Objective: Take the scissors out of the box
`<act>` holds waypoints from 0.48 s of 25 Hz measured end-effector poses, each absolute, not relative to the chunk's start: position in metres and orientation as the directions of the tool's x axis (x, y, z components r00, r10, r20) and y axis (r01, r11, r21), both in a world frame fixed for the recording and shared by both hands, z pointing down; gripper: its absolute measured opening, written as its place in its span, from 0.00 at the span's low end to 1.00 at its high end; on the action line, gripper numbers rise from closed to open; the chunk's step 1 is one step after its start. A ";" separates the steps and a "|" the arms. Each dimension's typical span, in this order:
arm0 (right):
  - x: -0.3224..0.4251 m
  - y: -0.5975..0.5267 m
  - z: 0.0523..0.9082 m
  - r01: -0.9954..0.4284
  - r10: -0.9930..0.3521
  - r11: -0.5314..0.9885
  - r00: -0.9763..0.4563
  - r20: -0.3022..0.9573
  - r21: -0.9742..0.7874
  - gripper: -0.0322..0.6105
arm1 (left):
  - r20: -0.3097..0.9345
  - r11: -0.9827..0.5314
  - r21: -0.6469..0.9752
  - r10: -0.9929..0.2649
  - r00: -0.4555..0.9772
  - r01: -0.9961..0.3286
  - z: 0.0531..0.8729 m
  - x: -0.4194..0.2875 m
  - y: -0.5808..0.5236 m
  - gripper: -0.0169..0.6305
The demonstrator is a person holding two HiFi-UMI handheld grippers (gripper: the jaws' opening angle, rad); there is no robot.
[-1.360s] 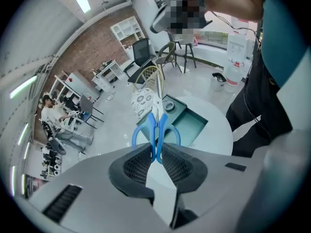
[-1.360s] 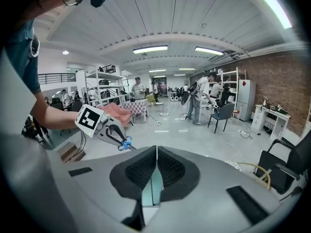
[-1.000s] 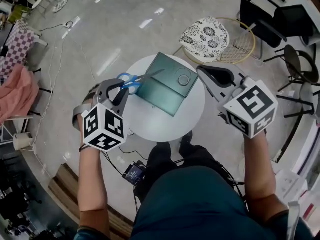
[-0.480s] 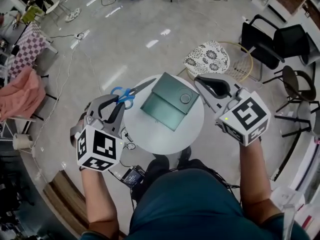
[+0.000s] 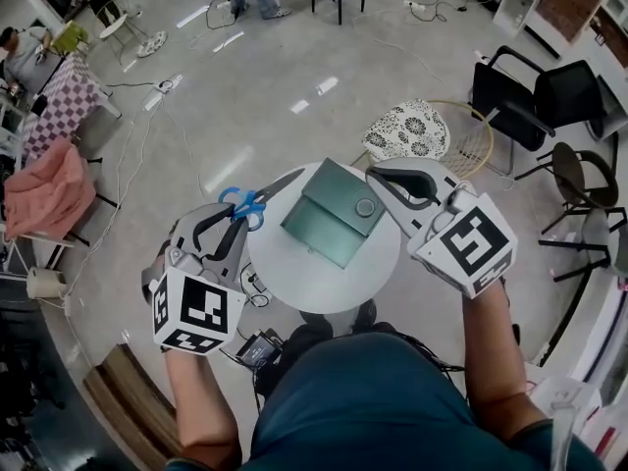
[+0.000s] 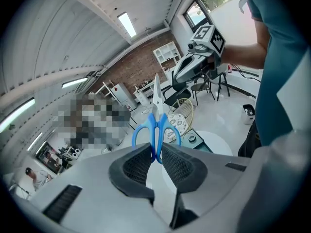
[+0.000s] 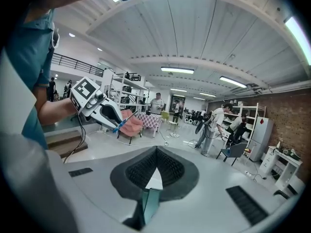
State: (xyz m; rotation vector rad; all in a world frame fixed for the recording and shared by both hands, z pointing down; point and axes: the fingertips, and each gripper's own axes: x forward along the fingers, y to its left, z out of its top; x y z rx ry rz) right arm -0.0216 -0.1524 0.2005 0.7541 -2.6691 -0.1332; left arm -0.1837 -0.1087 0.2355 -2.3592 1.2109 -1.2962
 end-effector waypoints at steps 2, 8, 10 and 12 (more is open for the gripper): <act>-0.022 -0.148 0.198 -0.491 -0.524 0.851 -0.790 0.317 0.183 0.11 | 0.617 -0.650 -0.508 -0.732 0.287 -0.566 0.233 -0.183 -0.105 0.16; -0.018 -0.148 0.194 -0.505 -0.536 0.844 -0.781 0.321 0.181 0.11 | 0.624 -0.662 -0.505 -0.724 0.296 -0.555 0.231 -0.180 -0.105 0.16; -0.021 -0.140 0.197 -0.510 -0.541 0.841 -0.777 0.322 0.182 0.11 | 0.625 -0.667 -0.503 -0.720 0.302 -0.549 0.236 -0.182 -0.099 0.16; -0.022 -0.134 0.199 -0.515 -0.545 0.838 -0.774 0.322 0.181 0.11 | 0.625 -0.671 -0.503 -0.718 0.307 -0.545 0.238 -0.183 -0.093 0.16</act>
